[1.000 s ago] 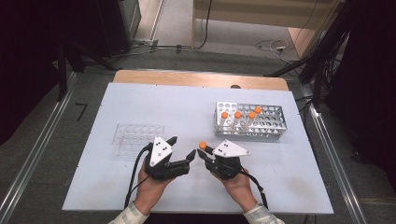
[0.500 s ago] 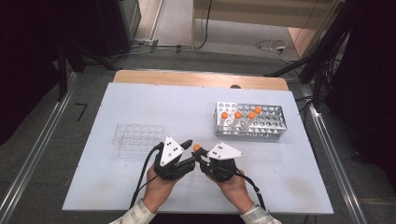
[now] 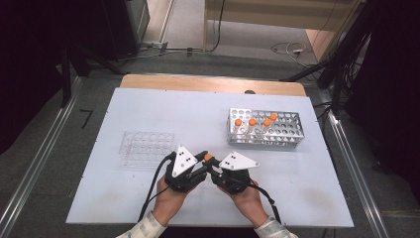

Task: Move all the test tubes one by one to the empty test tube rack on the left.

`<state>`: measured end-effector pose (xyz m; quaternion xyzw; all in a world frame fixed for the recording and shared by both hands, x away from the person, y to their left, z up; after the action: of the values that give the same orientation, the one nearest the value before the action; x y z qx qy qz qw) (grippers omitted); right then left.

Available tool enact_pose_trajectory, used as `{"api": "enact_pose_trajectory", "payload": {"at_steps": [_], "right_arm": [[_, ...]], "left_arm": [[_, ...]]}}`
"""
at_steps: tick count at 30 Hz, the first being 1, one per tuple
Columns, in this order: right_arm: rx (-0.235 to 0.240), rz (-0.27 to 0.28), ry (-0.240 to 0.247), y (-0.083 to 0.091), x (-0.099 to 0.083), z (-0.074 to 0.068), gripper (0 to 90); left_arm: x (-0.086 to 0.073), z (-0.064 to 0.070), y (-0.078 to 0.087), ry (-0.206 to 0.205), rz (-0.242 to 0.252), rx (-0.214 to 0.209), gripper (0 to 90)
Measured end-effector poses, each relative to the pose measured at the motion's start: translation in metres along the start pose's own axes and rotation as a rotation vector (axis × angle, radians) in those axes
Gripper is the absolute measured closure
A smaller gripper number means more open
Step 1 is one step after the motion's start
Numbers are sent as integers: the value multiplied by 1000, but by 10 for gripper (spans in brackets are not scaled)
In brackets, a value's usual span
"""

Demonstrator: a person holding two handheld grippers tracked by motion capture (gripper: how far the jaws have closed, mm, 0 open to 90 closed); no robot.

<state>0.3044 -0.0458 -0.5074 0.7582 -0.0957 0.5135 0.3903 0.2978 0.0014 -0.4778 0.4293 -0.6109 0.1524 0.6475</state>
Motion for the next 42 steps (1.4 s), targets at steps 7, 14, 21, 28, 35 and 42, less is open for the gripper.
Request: {"api": "enact_pose_trajectory", "payload": {"at_steps": [7,14,21,28,35,42], "right_arm": [[-4,-5,-7,0,0,1,710],[34,-2,0,3,2,-2,441],[42,-4,-5,7,3,-1,343],[35,-13,-14,8,1,3,318],[25,-16,-24,9,0,6,316],[14,-13,-27,10,0,10,317]], "left_arm": [[1,-1,-2,11,-1,-2,696],[4,-3,1,29,1,-22,698],[15,-15,15,56,33,-20,698],[24,-33,34,87,71,7,698],[26,-54,46,111,83,45,698],[23,-68,54,125,85,83,698]]}}
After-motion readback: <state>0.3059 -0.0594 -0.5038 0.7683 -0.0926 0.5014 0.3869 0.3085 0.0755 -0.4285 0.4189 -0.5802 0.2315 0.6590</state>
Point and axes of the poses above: each handheld gripper's, and its own axes: y roughly backward along the jaws, x roughly out of its top, z roughly to its right, the point moved 10 cm from there along -y, roughly forward along the jaws, and after that the axes turned 11 degrees about -y, right-handed, at the moved point
